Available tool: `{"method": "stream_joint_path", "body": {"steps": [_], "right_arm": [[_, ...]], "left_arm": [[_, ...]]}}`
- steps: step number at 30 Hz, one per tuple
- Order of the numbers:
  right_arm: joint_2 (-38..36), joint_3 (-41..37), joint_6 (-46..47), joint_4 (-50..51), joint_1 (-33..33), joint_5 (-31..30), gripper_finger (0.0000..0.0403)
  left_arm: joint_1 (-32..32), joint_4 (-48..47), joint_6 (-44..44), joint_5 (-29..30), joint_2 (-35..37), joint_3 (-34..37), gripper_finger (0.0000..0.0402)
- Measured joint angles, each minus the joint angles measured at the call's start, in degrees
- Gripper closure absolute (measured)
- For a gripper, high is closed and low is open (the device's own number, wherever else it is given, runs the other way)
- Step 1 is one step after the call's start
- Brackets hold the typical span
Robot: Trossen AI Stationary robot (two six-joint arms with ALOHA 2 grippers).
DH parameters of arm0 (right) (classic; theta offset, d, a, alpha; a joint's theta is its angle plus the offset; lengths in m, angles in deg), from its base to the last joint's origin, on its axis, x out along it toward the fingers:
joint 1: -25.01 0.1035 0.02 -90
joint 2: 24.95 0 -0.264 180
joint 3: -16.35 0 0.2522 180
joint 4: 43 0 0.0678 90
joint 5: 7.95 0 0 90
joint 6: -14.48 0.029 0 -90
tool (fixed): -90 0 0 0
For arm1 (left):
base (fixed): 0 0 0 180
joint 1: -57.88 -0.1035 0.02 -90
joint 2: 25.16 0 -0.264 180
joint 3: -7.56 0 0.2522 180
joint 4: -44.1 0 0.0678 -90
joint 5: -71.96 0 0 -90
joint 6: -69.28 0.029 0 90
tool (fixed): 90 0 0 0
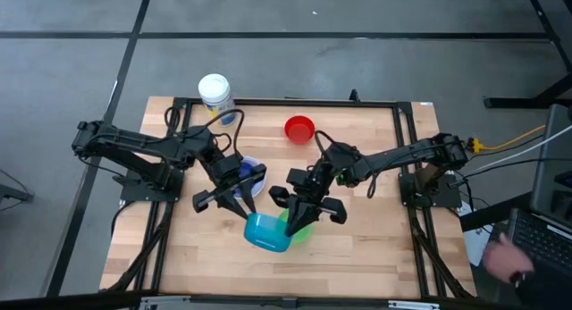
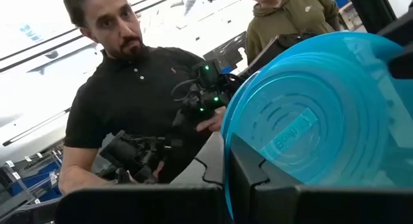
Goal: Nest bowls inside each other
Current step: Stack the blue bowl on the dark blue bowl
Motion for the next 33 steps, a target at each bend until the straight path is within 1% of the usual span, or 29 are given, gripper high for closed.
{"method": "stream_joint_path", "body": {"steps": [2, 5, 8, 14, 18, 21, 24, 27, 33], "right_arm": [[0.00, 0.00, -0.04, 0.00, -0.08, -0.12, 0.0402], [0.03, 0.02, 0.00, 0.06, -0.31, -0.39, 0.0402], [0.08, 0.02, 0.47, 0.19, -0.33, -0.86, 0.0403], [0.08, 0.02, 0.66, -0.05, -0.42, -3.40, 0.0396], [0.06, 0.09, 0.61, -1.39, -0.65, -5.50, 0.0369], [0.06, 0.09, 0.87, -4.49, -0.71, -7.81, 0.0349], [-0.47, 0.09, 0.82, -5.09, -0.70, -8.95, 0.0338], [-0.46, 0.09, 0.62, -4.86, -0.68, -9.02, 0.0337], [-0.46, 0.09, 0.20, -5.49, -0.68, -10.18, 0.0352]], "left_arm": [[0.00, 0.02, -0.12, -0.13, 0.03, 0.00, 0.0333], [-0.07, 0.25, -0.39, -3.53, 0.03, 0.00, 0.0381], [0.18, -0.26, -1.21, -4.80, 0.03, 0.00, 0.0394], [0.88, -0.21, -1.09, -5.79, 0.03, 0.00, 0.0397], [1.23, -0.23, -0.06, -6.30, 0.09, 0.00, 0.0399], [1.16, -0.30, -0.05, -5.79, 0.09, 0.00, 0.0399], [1.14, -0.55, 0.47, -4.98, 0.09, -0.02, 0.0399], [1.12, -0.94, 0.51, -5.04, 0.09, 0.00, 0.0400], [1.13, -1.89, 1.59, -3.76, 0.88, -0.04, 0.0400]]}}
